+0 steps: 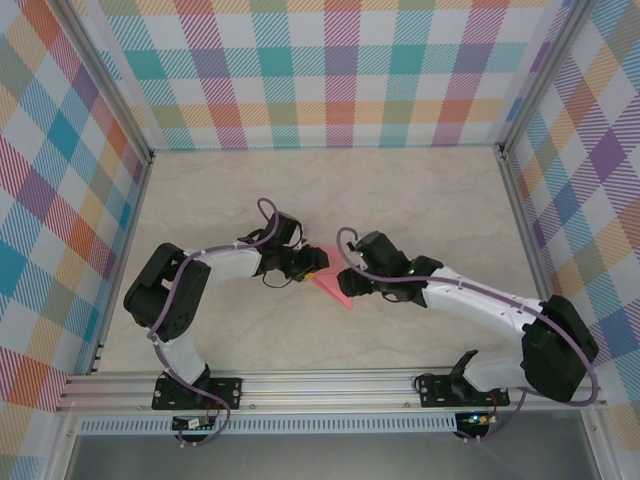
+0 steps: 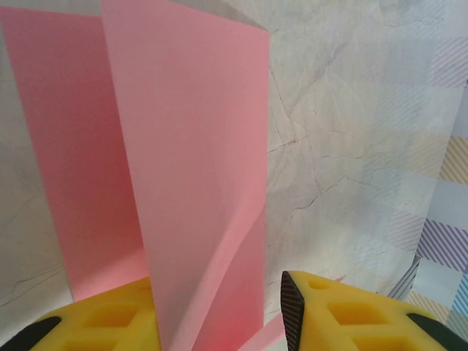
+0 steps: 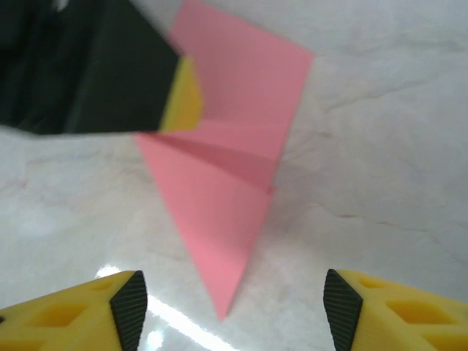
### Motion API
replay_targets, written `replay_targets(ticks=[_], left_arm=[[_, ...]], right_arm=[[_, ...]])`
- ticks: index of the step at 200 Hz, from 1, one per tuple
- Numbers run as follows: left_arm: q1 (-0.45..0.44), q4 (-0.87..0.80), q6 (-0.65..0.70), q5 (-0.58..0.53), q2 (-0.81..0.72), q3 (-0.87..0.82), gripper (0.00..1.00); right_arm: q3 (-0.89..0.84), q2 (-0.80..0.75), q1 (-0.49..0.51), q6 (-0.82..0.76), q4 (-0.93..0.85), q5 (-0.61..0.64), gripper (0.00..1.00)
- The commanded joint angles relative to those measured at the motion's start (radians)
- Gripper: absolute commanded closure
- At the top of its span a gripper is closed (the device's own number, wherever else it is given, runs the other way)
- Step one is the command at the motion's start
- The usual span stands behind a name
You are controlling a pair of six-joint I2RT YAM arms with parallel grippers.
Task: Fold a paper plane with a square sheet of paper (fold left side to right side)
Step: Fourth fold the wing at the center of the table.
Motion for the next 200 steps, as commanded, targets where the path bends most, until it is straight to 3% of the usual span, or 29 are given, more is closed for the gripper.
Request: replay_targets(ticks=[1,59,141,200], left_arm=[[-0.014,-0.007,-0.012,-0.005,-0.011,0.034,0.58],[-0.013,-0.033,-0.031,-0.021,-0.007,0.063,0.56],[-0.014,-0.043,-0.041,-0.022,0.0,0.08,0.56],[-0.012,-0.059,-0.035,-0.025,-0.001,0.091,0.56]], right_arm=[[-0.005,0.065,0.088,0.01,0.048,0.092,0.37],[0.057,0.252,0.162,-0.055,0.118,0.245,0.41],[0.056,0.329,0.165,-0.063,0.136,0.28,0.48],[0.076,0.371,0.165,-0.045,0.106,0.313,0.6]])
